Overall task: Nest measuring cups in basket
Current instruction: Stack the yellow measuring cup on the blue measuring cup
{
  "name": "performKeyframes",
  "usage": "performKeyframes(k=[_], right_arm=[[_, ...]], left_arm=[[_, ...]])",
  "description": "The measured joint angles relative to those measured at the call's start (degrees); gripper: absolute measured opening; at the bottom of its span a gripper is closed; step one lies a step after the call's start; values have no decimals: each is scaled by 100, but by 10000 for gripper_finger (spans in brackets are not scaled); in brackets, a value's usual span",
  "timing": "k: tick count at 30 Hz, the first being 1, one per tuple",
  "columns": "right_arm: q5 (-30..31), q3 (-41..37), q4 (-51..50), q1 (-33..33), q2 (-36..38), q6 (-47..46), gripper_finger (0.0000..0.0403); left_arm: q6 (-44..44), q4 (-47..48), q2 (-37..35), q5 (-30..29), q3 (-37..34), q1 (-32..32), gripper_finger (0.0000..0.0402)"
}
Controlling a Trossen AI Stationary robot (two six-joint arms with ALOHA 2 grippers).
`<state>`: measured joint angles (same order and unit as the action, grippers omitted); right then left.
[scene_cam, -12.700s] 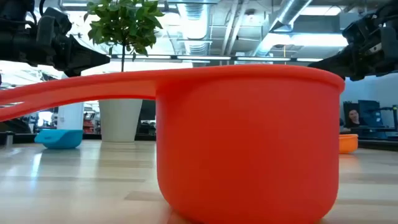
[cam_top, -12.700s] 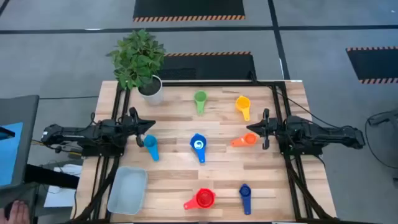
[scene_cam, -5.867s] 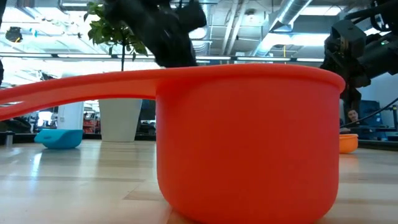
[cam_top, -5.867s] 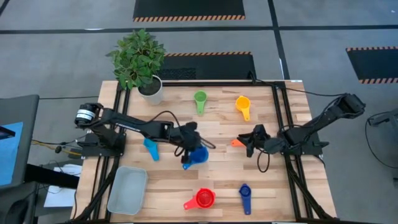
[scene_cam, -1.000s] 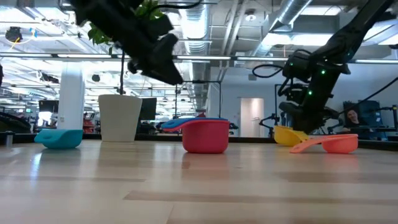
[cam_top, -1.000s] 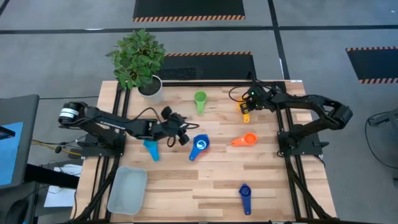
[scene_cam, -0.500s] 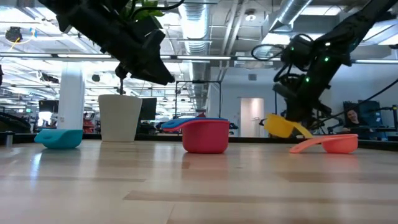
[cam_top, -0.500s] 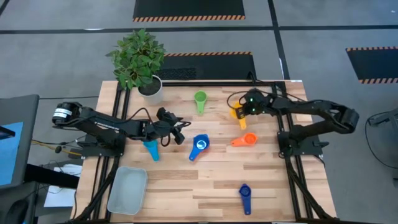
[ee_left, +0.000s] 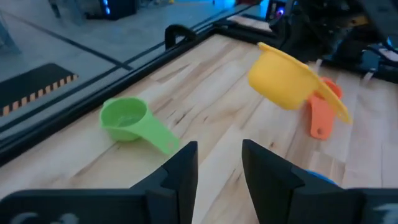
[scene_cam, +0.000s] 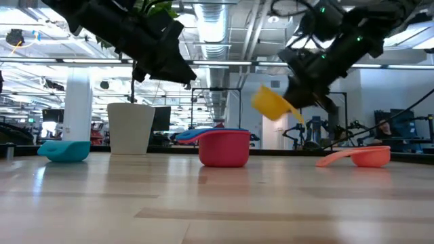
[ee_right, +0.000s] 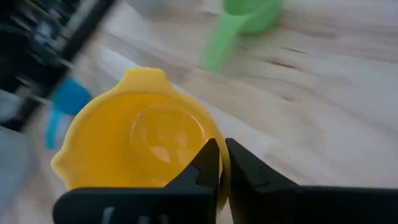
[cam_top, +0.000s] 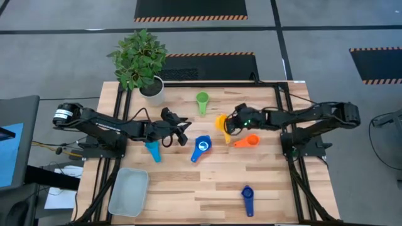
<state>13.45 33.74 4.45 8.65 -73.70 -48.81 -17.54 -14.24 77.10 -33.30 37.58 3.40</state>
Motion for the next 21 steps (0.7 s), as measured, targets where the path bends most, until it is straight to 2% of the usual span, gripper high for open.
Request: performKeyframes(k=[6,8,12,16,21], right_arm=[[963,-4,1590,-531,-369,-415,25],[1195,-2,1948,-602,-449,-385,17],[1685,-2,2280,-774,-553,-330,18],[2552,-2,2424,-977,-745,-324,34],[3080,82,2475,-1091,-977,-430,25]], left_arm=[[328,-563,0,6,0,17,113],[344,-544,0,177,0,56,113],[487,-578,69,385,2,181,113],[548,-702,299,637,2,260,113],[289,-983,633,883,2,260,113]])
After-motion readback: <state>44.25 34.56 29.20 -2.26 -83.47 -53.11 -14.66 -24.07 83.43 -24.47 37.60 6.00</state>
